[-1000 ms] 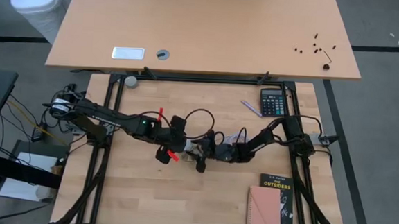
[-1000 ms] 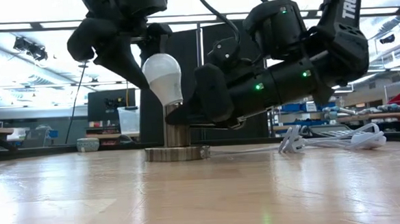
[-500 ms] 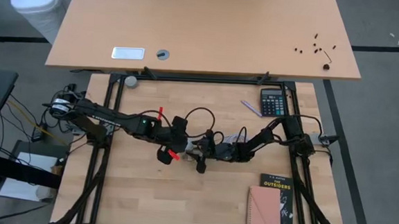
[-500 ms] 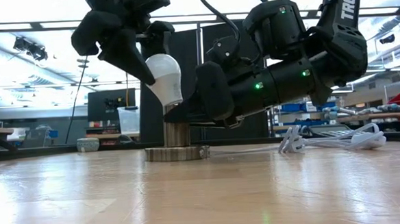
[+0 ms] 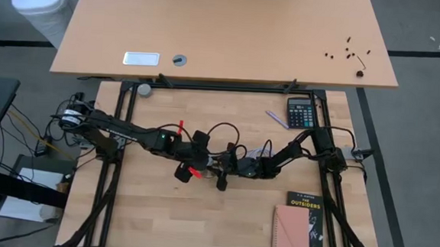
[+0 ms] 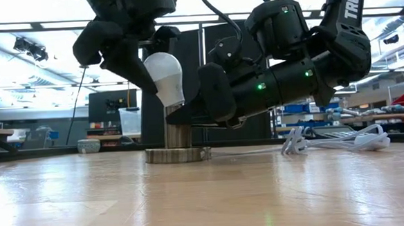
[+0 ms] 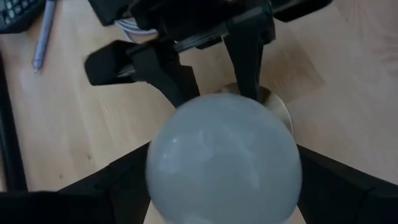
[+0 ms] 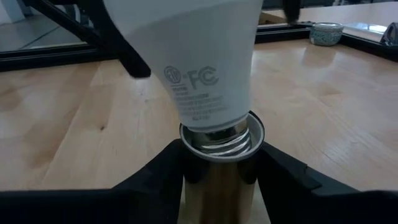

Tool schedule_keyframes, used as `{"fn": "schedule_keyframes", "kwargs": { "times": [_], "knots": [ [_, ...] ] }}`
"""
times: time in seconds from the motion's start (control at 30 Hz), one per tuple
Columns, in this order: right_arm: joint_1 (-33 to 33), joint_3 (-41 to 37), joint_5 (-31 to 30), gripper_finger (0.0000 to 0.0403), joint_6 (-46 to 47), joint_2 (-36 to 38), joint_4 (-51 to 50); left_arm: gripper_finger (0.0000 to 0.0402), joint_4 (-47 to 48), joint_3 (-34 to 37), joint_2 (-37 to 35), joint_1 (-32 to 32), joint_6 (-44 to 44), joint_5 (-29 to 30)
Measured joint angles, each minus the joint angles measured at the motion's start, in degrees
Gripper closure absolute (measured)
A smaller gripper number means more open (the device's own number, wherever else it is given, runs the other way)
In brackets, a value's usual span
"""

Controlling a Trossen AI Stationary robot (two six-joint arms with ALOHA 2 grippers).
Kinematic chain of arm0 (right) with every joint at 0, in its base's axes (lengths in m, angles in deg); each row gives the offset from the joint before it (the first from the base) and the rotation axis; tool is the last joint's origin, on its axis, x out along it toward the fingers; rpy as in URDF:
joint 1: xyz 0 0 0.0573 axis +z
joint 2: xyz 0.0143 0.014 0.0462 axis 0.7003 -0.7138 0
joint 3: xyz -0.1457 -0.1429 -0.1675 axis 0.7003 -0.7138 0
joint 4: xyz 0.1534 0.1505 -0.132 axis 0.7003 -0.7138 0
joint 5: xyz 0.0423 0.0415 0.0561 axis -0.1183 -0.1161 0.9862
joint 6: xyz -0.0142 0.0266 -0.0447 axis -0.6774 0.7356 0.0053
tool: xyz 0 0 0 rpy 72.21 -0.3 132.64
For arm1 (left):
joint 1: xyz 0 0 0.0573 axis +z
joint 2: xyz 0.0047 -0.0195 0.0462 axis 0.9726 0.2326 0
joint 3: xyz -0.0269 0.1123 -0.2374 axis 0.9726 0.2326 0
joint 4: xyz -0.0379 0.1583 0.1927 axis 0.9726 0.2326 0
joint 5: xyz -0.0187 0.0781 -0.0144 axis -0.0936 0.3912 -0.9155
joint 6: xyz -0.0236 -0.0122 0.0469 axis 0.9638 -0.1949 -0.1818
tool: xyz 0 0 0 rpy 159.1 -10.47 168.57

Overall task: Screw lightbulb
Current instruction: Insert the light bulb into the lamp

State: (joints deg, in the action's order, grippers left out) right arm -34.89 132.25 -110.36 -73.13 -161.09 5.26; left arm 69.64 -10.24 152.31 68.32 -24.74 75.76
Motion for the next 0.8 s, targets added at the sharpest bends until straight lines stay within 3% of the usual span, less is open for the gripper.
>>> {"fn": "schedule_keyframes", "kwargs": {
  "times": [0.17, 0.47, 0.8],
  "knots": [
    [0.0, 0.0, 0.0, 0.0227, 0.1, 0.0, -0.1, 0.0072, 3.5, -3.5, 0.0, 0.6, -0.8, -0.3],
    [0.0, 0.0, 0.2, 0.0227, 0.3, 0.1, -0.5, 0.0082, 8.4, -6.3, 0.4, 3.4, -6.3, -8.8],
    [0.1, 0.0, 0.4, 0.0226, 0.6, 0.1, -0.4, 0.0083, 6.3, -6.3, 2.8, 3.4, -9.6, -7.7]
  ]
}}
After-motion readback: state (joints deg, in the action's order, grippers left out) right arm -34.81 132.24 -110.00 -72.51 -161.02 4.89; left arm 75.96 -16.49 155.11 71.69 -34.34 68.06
